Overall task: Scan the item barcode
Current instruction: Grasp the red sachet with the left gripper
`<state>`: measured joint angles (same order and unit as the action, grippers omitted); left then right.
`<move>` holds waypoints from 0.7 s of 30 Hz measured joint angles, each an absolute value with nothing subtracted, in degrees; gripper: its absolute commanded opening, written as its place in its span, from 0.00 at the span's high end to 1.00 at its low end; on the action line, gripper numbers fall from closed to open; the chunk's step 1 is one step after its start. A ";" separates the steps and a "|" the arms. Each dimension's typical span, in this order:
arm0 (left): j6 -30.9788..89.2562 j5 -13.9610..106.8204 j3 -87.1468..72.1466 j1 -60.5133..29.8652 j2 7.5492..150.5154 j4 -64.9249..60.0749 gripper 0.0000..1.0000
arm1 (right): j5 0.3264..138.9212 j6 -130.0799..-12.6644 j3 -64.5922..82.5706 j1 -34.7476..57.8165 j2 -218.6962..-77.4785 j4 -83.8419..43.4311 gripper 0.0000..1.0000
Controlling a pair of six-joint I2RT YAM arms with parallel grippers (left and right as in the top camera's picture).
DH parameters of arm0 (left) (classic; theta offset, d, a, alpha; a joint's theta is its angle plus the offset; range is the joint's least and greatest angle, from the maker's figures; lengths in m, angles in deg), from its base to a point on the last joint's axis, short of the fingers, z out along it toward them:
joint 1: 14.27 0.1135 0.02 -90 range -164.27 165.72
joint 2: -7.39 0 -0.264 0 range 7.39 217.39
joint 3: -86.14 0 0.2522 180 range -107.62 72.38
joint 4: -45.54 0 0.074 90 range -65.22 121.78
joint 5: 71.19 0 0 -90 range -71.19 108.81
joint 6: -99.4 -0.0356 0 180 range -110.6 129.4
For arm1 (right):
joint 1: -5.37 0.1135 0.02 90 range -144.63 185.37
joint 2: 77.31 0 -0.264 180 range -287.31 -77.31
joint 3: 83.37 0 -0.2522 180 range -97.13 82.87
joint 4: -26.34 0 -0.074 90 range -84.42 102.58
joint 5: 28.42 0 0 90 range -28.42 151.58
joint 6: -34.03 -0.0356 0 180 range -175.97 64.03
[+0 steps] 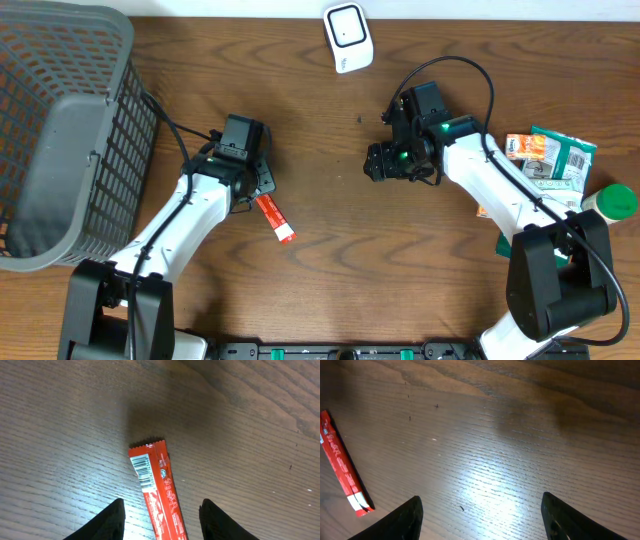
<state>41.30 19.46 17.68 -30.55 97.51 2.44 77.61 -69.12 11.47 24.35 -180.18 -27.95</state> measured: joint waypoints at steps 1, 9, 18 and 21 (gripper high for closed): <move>41.52 19.46 17.81 -30.57 97.51 2.55 0.49 | 77.59 -69.12 11.47 24.35 -180.18 -27.93 0.28; 44.23 18.04 19.86 -30.61 101.23 4.36 0.44 | 77.59 -69.12 11.47 24.35 -180.18 -27.93 0.28; 45.17 23.09 19.84 -30.61 106.15 6.39 0.45 | 77.59 -69.12 11.47 24.35 -180.18 -27.91 0.29; 45.19 24.94 19.84 -30.63 106.15 6.59 0.44 | 77.59 -69.12 11.47 24.35 -180.18 -27.93 0.29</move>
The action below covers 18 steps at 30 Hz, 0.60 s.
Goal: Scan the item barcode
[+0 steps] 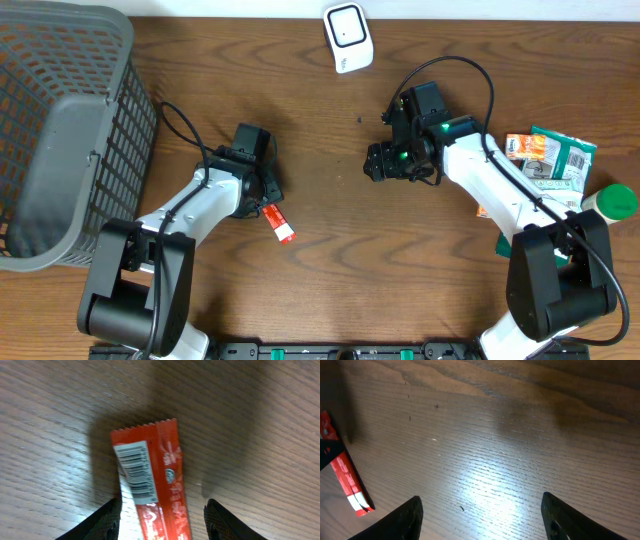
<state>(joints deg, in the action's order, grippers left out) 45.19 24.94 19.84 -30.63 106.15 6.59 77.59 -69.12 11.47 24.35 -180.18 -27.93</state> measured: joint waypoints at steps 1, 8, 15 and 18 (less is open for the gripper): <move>45.24 25.32 19.84 -30.77 106.12 6.63 0.47 | 77.59 -69.12 11.47 24.35 -180.18 -27.93 0.29; 45.48 26.89 19.84 -34.07 106.15 6.68 0.55 | 77.59 -69.12 11.47 24.35 -180.18 -27.93 0.30; 47.14 26.12 19.84 -36.56 106.26 7.62 0.55 | 77.59 -69.12 11.47 24.35 -180.18 -27.93 0.30; 47.60 26.08 19.84 -37.87 106.41 9.10 0.55 | 77.59 -69.12 11.47 24.35 -180.18 -27.95 0.30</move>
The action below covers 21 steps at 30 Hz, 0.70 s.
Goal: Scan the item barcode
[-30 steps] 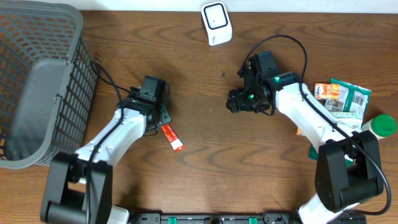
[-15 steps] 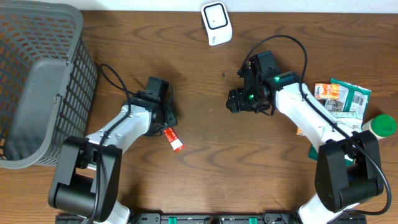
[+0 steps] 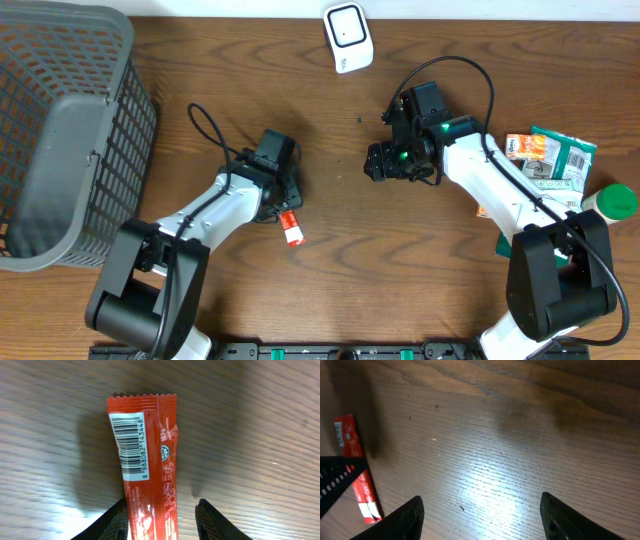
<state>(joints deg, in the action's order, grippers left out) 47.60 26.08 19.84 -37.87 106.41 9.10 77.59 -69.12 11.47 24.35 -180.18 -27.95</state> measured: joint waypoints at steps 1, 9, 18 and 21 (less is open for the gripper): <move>48.12 26.08 19.84 -38.35 106.47 9.56 0.55 | 77.59 -69.12 11.47 24.35 -180.18 -27.95 0.30; 51.33 25.97 19.86 -41.10 107.79 16.58 0.55 | 77.61 -69.12 11.47 24.35 -180.18 -27.93 0.31; 52.23 25.95 19.84 -44.54 109.51 23.27 0.55 | 77.59 -69.12 11.47 24.35 -180.18 -27.98 0.31; 52.03 25.95 19.73 -44.84 109.56 23.18 0.55 | 77.59 -69.12 11.47 24.35 -180.18 -28.00 0.31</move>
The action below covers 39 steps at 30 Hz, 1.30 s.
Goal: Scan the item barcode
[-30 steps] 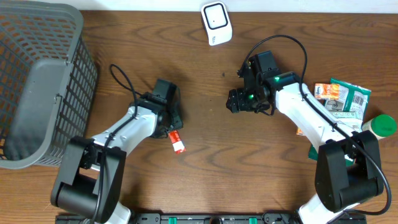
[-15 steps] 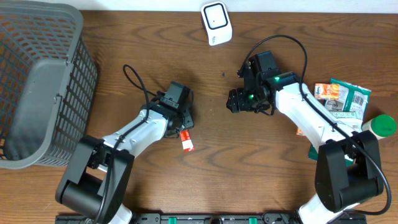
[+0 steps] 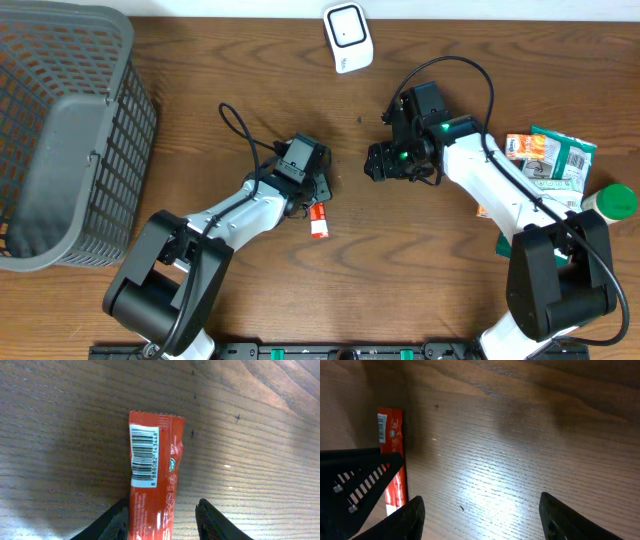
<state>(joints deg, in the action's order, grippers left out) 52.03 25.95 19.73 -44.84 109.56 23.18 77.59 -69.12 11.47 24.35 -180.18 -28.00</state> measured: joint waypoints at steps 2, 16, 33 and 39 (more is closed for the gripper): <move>51.38 25.99 19.52 -44.82 109.62 22.85 0.55 | 77.59 -69.12 11.47 24.35 -180.18 -27.98 0.31; 50.79 25.73 18.44 -46.90 110.01 20.69 0.55 | 77.59 -69.12 11.47 24.35 -180.18 -27.98 0.33; 48.76 23.98 17.74 -40.91 106.08 13.15 0.93 | 77.61 -69.12 11.47 24.35 -180.18 -28.52 0.36; 42.26 30.41 17.46 -35.03 100.24 12.30 0.93 | 77.61 -68.75 11.47 24.35 -180.18 -28.81 0.36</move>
